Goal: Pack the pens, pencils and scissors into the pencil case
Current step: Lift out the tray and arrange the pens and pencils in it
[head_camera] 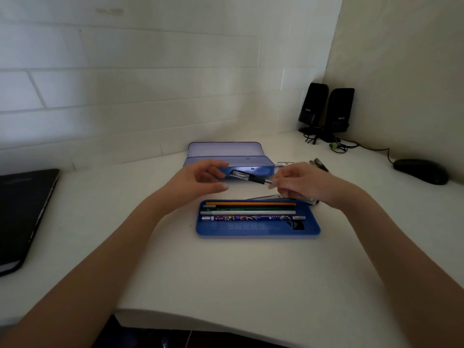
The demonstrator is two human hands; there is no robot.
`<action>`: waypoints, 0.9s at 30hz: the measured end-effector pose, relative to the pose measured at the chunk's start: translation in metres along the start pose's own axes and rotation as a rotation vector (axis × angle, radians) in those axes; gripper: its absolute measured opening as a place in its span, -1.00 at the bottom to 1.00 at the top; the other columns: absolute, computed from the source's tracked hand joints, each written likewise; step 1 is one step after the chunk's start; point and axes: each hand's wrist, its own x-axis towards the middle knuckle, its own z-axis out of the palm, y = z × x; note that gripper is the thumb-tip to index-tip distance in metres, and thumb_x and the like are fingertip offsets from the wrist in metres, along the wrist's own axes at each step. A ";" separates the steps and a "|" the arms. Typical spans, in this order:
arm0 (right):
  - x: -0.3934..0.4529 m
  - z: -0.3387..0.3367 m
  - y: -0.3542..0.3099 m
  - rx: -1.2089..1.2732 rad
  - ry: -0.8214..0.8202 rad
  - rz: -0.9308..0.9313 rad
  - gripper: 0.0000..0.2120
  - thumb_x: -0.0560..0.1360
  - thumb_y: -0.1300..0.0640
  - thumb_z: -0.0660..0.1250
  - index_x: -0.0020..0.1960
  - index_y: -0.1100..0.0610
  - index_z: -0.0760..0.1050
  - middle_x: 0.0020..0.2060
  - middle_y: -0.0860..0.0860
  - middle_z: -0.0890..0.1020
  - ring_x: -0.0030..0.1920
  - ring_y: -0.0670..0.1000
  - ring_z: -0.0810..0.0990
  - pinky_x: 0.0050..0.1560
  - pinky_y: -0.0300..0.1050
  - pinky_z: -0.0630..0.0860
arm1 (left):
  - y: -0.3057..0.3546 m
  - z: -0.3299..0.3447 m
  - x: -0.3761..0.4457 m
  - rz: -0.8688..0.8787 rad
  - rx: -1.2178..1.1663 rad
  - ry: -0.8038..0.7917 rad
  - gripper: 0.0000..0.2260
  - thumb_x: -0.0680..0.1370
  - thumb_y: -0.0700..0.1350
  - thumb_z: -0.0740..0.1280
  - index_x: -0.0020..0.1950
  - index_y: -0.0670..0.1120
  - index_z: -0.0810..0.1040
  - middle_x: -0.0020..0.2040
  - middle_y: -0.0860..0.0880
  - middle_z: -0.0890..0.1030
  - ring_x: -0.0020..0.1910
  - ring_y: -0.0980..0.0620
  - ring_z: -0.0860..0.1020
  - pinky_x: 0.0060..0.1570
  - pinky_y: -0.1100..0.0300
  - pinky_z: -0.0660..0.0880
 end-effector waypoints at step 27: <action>-0.007 0.045 -0.023 -0.372 -0.139 -0.292 -0.85 0.36 0.04 0.48 -0.26 0.00 0.51 -0.34 -0.14 0.59 -0.35 -0.23 0.54 -0.34 -0.35 0.42 | 0.006 -0.002 -0.006 -0.079 -0.036 -0.359 -0.69 0.37 -0.19 0.52 0.03 0.15 0.66 0.11 0.17 0.66 0.16 0.24 0.56 0.15 0.43 0.44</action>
